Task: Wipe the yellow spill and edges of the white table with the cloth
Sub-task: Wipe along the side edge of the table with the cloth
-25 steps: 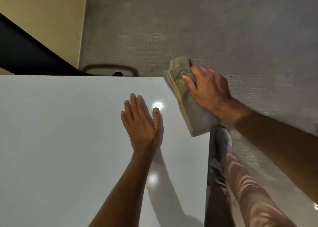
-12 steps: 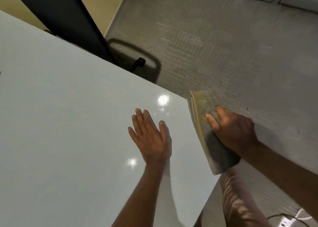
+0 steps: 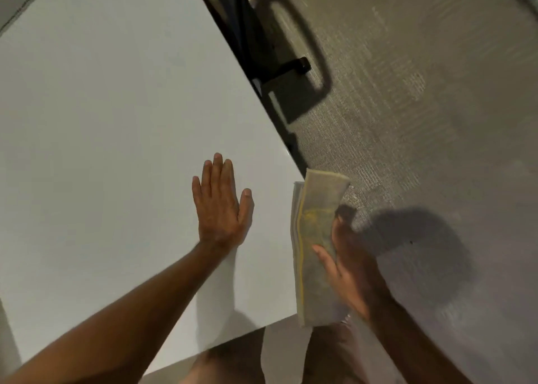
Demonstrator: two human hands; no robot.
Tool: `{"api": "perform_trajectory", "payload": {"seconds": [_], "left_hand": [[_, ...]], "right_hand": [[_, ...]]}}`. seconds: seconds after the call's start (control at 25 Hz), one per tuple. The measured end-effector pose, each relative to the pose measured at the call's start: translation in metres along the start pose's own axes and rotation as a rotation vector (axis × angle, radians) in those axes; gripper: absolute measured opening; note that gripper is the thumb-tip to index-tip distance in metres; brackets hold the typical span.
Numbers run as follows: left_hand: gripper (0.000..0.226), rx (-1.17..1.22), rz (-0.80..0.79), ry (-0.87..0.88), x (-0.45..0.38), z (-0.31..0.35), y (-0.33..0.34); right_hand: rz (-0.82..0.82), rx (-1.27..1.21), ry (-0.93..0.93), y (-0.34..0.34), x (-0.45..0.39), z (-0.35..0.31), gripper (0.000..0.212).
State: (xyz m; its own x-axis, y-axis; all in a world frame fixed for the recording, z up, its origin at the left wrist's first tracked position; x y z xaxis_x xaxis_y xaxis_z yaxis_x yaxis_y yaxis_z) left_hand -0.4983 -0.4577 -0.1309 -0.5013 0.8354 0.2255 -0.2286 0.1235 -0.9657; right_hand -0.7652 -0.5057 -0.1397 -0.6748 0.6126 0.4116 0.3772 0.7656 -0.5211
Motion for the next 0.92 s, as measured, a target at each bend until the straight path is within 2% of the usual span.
{"api": "perform_trajectory", "payload": {"seconds": [0.12, 0.36, 0.52, 0.68, 0.84, 0.92], "left_hand": [[0.073, 0.010, -0.013, -0.010, -0.001, 0.000, 0.000], [0.075, 0.029, -0.042, -0.016, -0.004, 0.000, -0.001], [0.073, 0.022, -0.026, -0.005, -0.006, -0.002, -0.001], [0.070, -0.003, -0.014, 0.002, -0.007, -0.003, 0.002], [0.070, -0.025, -0.004, 0.022, -0.006, -0.005, 0.004], [0.070, -0.028, -0.003, 0.023, -0.006, -0.006, 0.005]], "right_hand": [[-0.067, -0.084, -0.111, -0.005, -0.008, -0.001, 0.075], [-0.179, -0.169, -0.135, -0.010, -0.049, -0.014, 0.076], [-0.209, -0.201, -0.132, -0.017, -0.108, -0.037, 0.074], [-0.125, -0.165, -0.167, -0.030, -0.172, -0.065, 0.071], [-0.186, -0.215, -0.152, -0.036, -0.254, -0.097, 0.075], [-0.163, -0.218, -0.177, -0.039, -0.293, -0.112, 0.074]]}}
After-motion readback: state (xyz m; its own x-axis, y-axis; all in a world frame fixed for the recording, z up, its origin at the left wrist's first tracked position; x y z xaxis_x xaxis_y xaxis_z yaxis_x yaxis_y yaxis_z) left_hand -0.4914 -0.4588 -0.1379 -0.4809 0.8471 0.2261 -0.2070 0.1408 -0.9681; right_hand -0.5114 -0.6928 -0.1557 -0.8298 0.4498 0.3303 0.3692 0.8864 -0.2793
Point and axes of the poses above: each hand's wrist, its own x-axis away from the middle knuckle, its own y-axis out of the palm, z = x × y, the point moved 5 cm from there along -x, towards the middle knuckle, and after that the axes turned 9 degrees about -z, right-handed, at the moved point
